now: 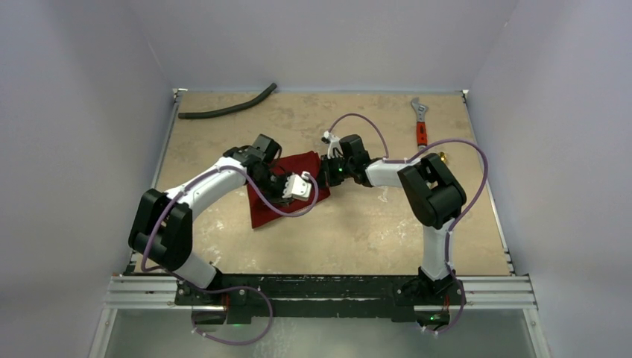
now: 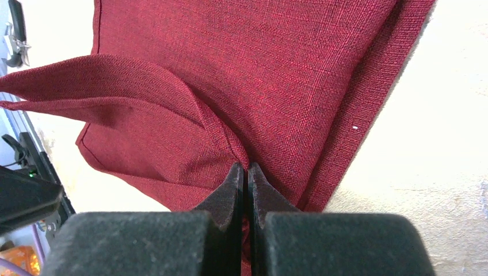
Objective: Fold the napkin into a case and place the utensils inside
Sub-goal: Fold the lower triangle-folded napkin at the center of the board, then pick up the lower triangle-folded napkin from the center of the board.
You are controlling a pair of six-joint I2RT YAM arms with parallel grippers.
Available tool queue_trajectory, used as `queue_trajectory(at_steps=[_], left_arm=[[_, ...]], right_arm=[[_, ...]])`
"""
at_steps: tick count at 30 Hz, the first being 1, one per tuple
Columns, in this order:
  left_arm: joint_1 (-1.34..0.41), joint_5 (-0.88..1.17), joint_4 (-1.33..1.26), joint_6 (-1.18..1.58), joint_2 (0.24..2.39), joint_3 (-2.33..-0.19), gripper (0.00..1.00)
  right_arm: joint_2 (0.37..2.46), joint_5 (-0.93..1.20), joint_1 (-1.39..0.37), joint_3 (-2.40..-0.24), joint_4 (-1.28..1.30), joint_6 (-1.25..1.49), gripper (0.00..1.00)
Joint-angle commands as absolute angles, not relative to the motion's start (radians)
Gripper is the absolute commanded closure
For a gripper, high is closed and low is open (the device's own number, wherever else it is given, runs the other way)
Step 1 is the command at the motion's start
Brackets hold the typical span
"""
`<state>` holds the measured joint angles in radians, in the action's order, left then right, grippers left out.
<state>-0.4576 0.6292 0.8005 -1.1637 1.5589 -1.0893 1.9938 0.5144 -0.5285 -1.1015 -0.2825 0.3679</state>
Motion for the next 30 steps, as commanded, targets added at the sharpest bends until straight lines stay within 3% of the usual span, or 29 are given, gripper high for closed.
queue_trajectory(at_steps=[1, 10, 19, 22, 25, 27, 30], left_arm=[[-0.505, 0.557, 0.811, -1.085, 1.534, -1.07, 0.78], [-0.532, 0.495, 0.788, -0.952, 1.595, -1.032, 0.54], [-0.574, 0.376, 0.671, -0.832, 1.614, -0.967, 0.54], [-0.587, 0.326, 0.624, -0.802, 1.611, -0.951, 0.63], [-0.596, 0.279, 0.582, -0.768, 1.606, -0.944, 0.89], [-0.6, 0.262, 0.57, -0.745, 1.598, -0.952, 1.0], [-0.599, 0.259, 0.563, -0.725, 1.573, -0.974, 1.0]], right_arm=[[1.981, 0.5, -0.52, -1.101, -0.281, 0.393, 1.0], [1.964, 0.502, -0.521, -1.106, -0.268, 0.375, 1.0], [1.95, 0.505, -0.52, -1.104, -0.27, 0.366, 1.0], [1.95, 0.51, -0.52, -1.105, -0.272, 0.366, 1.0], [1.95, 0.513, -0.52, -1.103, -0.266, 0.36, 1.0], [1.948, 0.515, -0.52, -1.102, -0.261, 0.355, 1.0], [1.944, 0.519, -0.52, -1.1, -0.254, 0.349, 1.0]])
